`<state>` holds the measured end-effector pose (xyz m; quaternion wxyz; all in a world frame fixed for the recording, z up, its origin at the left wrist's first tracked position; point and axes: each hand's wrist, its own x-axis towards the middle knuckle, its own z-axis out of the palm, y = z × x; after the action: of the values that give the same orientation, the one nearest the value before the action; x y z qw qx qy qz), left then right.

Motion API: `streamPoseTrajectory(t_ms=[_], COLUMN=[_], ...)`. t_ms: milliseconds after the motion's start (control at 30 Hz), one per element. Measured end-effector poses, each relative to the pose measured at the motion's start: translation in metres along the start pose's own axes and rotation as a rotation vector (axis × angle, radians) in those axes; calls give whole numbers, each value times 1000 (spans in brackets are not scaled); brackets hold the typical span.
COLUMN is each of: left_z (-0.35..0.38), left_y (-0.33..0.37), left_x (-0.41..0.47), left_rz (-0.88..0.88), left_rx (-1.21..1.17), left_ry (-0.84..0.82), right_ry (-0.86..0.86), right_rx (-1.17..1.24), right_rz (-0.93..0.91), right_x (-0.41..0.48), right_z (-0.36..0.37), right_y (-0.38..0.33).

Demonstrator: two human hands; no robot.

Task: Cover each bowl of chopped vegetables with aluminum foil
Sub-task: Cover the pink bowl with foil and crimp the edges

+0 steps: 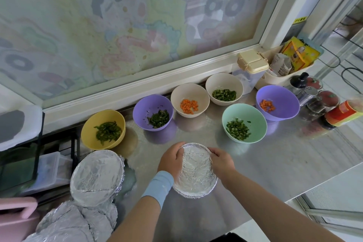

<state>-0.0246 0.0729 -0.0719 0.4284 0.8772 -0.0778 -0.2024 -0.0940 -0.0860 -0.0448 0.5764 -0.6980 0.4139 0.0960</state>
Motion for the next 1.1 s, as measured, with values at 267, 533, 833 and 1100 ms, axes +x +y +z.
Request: streamPoseTrajectory(t_ms=[267, 533, 833, 1100], left_z=[0, -2, -5, -5], left_y=[-4, -31, -33, -38], left_x=[4, -30, -45, -65], left_rz=[-179, 135, 106, 62], left_rx=[-183, 78, 217, 210], left_ry=[38, 74, 165, -38], right_ry=[-20, -171, -194, -242], right_rx=[-197, -757, -787, -434], right_rz=[-34, -507, -541, -331], right_x=[14, 12, 7, 2], right_z=[2, 8, -4, 10], right_y=[3, 6, 14, 11])
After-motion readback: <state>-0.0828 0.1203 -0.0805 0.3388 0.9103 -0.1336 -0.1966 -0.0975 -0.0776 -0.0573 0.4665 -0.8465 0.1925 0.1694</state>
